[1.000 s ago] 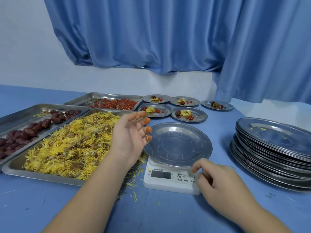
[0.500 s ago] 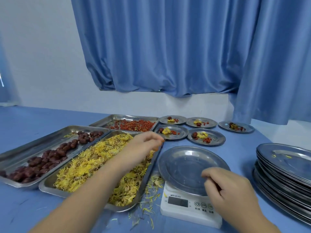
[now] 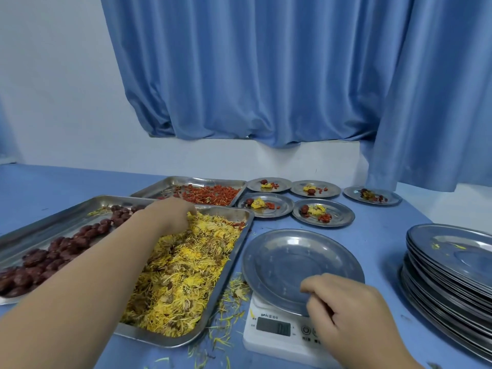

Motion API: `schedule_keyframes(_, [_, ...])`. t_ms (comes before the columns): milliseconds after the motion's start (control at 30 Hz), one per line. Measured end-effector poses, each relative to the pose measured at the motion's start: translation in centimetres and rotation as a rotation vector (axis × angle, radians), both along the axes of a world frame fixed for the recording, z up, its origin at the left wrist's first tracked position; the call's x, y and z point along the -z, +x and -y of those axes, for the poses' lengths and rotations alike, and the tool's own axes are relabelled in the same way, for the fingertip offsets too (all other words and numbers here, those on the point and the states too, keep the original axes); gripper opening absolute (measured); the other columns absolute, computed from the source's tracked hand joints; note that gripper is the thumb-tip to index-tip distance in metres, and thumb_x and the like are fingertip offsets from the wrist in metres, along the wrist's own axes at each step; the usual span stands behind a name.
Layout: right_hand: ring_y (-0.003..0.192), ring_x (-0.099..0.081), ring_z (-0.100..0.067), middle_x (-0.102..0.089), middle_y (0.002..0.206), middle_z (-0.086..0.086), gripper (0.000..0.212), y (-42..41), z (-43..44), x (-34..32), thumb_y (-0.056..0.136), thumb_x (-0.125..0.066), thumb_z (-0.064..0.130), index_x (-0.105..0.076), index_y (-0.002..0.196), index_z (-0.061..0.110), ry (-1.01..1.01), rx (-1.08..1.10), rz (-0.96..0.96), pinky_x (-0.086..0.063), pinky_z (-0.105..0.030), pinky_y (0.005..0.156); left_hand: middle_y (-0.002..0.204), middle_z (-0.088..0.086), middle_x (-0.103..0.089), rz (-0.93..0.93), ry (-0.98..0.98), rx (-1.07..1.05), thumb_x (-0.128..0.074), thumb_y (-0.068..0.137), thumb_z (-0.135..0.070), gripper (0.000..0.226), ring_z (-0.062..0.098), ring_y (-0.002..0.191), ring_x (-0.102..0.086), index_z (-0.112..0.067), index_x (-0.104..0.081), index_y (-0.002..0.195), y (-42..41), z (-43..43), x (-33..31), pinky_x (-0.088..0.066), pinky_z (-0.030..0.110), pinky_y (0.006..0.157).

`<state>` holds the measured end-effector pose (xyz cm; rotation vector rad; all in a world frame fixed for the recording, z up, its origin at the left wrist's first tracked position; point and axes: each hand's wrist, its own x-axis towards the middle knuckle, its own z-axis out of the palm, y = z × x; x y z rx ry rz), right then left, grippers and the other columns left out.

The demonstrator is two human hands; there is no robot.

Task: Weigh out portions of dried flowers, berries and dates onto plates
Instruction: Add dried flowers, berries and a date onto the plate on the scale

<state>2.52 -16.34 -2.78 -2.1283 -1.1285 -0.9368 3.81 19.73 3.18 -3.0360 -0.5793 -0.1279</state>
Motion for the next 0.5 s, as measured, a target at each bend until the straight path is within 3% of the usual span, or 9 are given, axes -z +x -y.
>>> schedule_keyframes(200, [0.04, -0.041, -0.014, -0.045, 0.048, 0.007, 0.024, -0.2, -0.3, -0.3, 0.07, -0.043, 0.018, -0.065, 0.062, 0.021, -0.023, -0.024, 0.046, -0.031, -0.021, 0.035, 0.126, -0.004, -0.062, -0.004, 0.035, 0.016, -0.059, 0.09, -0.02, 0.035, 0.013, 0.103, -0.058, -0.027, -0.059, 0.124, 0.3, -1.5, 0.3, -0.05, 0.03, 0.087])
schedule_keyframes(333, [0.041, -0.042, -0.014, -0.045, 0.048, 0.006, 0.022, -0.2, -0.2, -0.2, 0.071, -0.043, 0.018, -0.064, 0.063, 0.021, -0.033, -0.035, 0.019, -0.032, -0.021, 0.036, 0.098, -0.012, -0.058, 0.023, 0.013, 0.082, -0.064, 0.088, -0.029, 0.014, 0.005, 0.086, -0.053, -0.03, -0.063, 0.102, 0.2, -2.0, -0.7, -0.04, 0.022, 0.074])
schedule_keyframes(400, [0.042, -0.043, -0.014, -0.047, 0.05, 0.006, 0.022, -0.3, -0.2, -0.2, 0.071, -0.043, 0.019, -0.063, 0.064, 0.022, -0.051, -0.02, 0.005, -0.033, -0.021, 0.036, 0.091, -0.013, -0.059, 0.092, -0.051, 0.095, -0.064, 0.088, -0.032, 0.004, 0.002, 0.08, -0.052, -0.031, -0.06, 0.089, 0.0, -2.2, -1.5, -0.037, 0.021, 0.064])
schedule_keyframes(500, [0.044, -0.047, -0.015, -0.05, 0.052, 0.006, 0.022, -0.3, -0.1, -0.1, 0.072, -0.043, 0.019, -0.063, 0.065, 0.021, -0.04, -0.021, -0.025, -0.039, -0.025, 0.036, 0.084, -0.007, -0.064, 0.194, -0.249, 0.106, -0.062, 0.09, -0.036, 0.014, 0.011, 0.079, -0.059, -0.025, -0.065, 0.081, -0.6, -2.3, -2.8, -0.039, 0.023, 0.063])
